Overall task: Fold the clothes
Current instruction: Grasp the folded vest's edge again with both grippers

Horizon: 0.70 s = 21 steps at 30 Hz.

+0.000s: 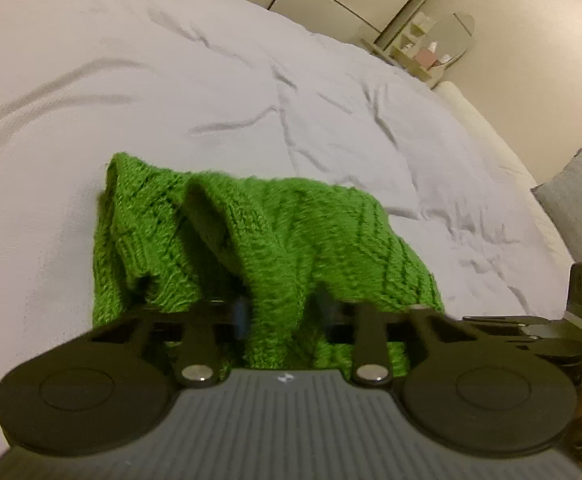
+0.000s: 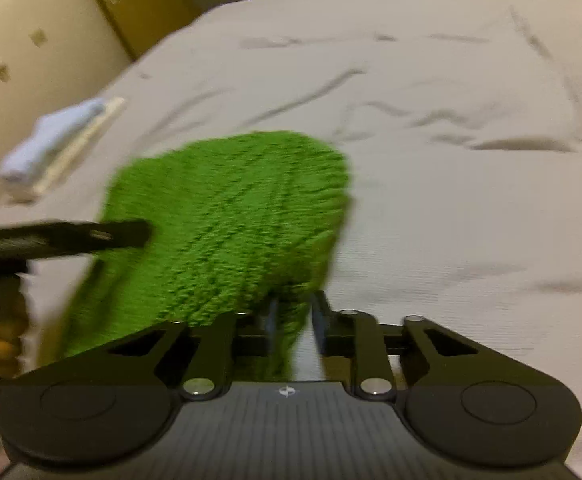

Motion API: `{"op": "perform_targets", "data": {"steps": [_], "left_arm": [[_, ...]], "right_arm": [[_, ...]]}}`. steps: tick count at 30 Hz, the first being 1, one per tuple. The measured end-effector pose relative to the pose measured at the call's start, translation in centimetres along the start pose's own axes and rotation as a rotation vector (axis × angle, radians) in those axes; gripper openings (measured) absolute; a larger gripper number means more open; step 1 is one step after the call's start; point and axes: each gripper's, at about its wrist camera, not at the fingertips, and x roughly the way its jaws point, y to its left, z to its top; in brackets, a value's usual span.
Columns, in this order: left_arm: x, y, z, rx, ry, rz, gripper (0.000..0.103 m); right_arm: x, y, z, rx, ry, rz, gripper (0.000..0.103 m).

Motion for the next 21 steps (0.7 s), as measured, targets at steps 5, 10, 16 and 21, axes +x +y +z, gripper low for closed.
{"op": "perform_targets", "data": {"steps": [5, 10, 16, 21], "left_arm": [[-3.5, 1.8, 1.6, 0.003, -0.056, 0.015, 0.012], [-3.0, 4.1, 2.2, -0.009, -0.009, 0.030, 0.013], [-2.4, 5.4, 1.7, -0.043, -0.011, -0.002, 0.014], [-4.9, 4.4, 1.0, -0.046, -0.050, 0.035, 0.016]], "right_arm": [[-0.6, 3.1, 1.0, -0.061, -0.008, 0.015, 0.016], [-0.1, 5.7, 1.3, -0.111, -0.009, 0.036, 0.017], [0.8, 7.3, -0.3, -0.220, 0.003, -0.128, 0.034], [-1.1, 5.9, -1.6, -0.149, -0.038, -0.125, 0.042]]}}
